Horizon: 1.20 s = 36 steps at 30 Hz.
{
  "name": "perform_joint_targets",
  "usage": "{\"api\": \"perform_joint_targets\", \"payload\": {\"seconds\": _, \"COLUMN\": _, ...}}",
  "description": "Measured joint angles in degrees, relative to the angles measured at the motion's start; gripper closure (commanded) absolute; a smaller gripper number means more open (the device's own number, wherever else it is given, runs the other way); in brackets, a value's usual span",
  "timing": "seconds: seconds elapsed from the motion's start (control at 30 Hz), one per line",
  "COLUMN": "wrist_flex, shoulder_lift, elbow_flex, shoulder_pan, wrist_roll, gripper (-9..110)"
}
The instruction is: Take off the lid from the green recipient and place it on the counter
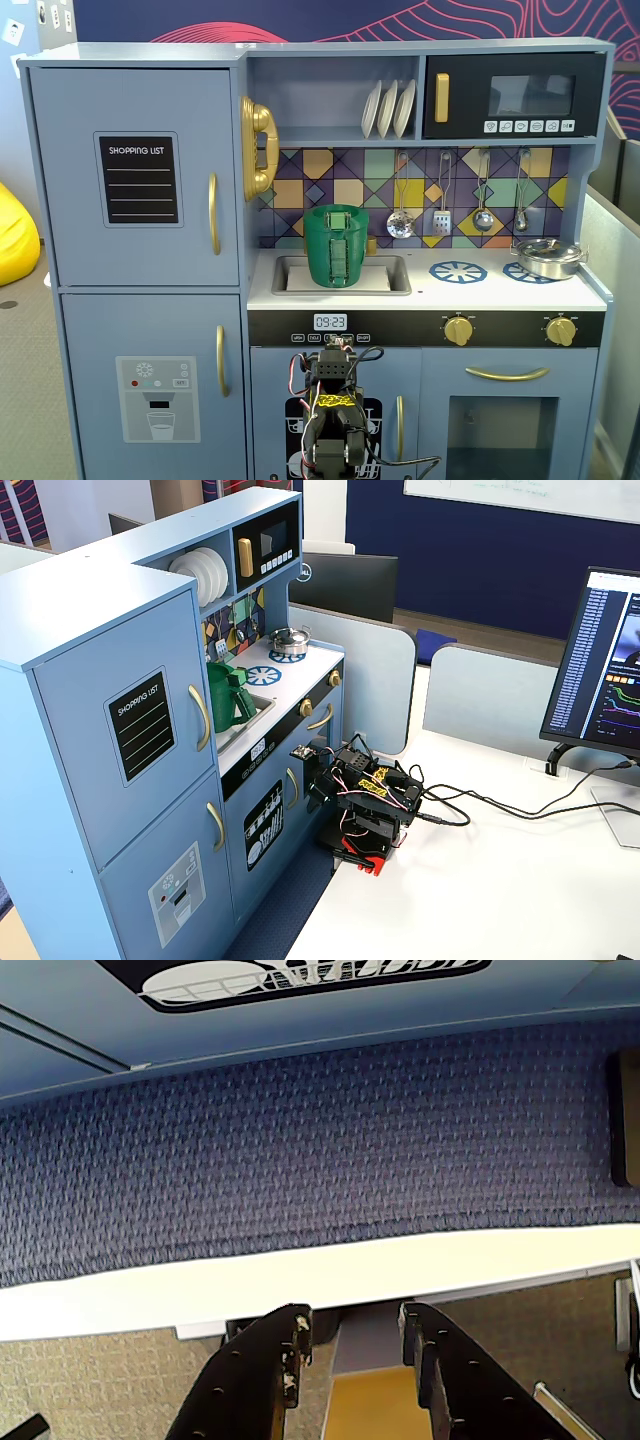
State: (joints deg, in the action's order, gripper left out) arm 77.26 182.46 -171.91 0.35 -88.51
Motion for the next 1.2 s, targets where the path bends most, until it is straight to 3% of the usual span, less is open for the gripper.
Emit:
{"api": "perform_joint_targets", "payload": {"seconds": 0.67, "wrist_flex": -0.18, "shoulder_lift": 0.00, "elbow_flex": 0.09, "shoulder_pan": 7.38, "wrist_roll": 0.70, "gripper": 101}}
{"api": "perform_joint_targets", "payload": {"seconds": 0.93, "wrist_flex": -8.26, "shoulder_lift": -0.26, "elbow_flex": 14.41, "shoulder_pan": 9.05, "wrist_roll": -2.20, "gripper": 101}}
{"api": "perform_joint_targets", "payload": {"seconds": 1.2, "wrist_flex": -23.64, "shoulder_lift": -7.29, "elbow_flex": 34.01, "shoulder_pan": 10.28, "wrist_roll": -4.31, "gripper": 68}}
